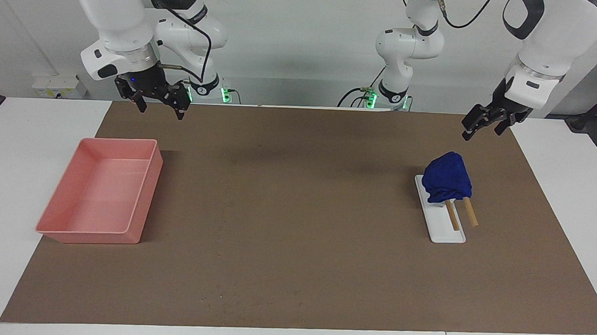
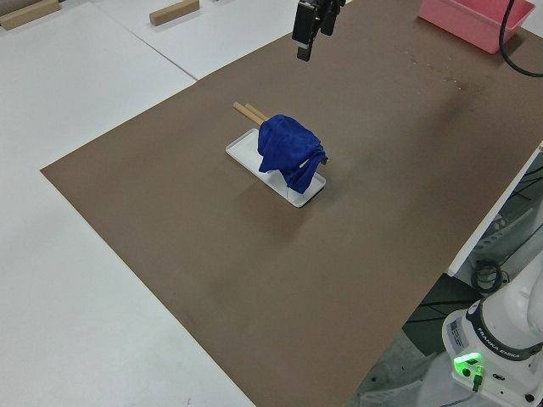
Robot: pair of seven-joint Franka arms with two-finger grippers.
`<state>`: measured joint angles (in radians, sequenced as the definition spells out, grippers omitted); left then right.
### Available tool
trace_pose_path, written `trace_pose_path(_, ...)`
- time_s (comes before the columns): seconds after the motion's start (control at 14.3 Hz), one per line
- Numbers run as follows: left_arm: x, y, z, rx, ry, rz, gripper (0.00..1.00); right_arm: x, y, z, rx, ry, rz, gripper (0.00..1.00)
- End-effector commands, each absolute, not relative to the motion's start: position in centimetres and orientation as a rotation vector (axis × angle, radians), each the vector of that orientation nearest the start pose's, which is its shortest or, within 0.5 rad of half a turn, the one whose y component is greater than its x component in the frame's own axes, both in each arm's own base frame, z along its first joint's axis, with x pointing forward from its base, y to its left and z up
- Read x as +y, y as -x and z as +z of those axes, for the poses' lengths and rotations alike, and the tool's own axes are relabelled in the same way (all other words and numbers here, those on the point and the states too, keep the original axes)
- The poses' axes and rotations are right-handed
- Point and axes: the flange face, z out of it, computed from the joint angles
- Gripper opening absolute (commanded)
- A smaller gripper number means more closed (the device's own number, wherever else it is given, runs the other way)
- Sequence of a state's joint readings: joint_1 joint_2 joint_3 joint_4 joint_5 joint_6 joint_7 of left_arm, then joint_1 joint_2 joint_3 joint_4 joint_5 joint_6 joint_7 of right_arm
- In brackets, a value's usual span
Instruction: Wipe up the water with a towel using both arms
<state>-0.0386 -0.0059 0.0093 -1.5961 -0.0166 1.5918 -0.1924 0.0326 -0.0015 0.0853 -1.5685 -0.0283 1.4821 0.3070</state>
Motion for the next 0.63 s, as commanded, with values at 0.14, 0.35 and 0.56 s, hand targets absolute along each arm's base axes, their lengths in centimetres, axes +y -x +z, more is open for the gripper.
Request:
trace_pose_path(0.14, -1.1, -54.2, 61.9, -0.290, 3.154, 0.012, 1.00, 5.6, -54.1, 62.1, 0.281, 3.174, 0.137, 1.00)
trace_pose_path(0.35, -0.4, -53.9, 60.9, -0.325, 3.152, 0.002, 1.00, 5.6, -54.1, 62.1, 0.281, 3.174, 0.137, 1.00)
trace_pose_path(0.56, 1.5, -53.0, 57.5, -0.400, 3.150, -0.163, 1.00, 5.6, -54.1, 62.1, 0.281, 3.174, 0.137, 1.00)
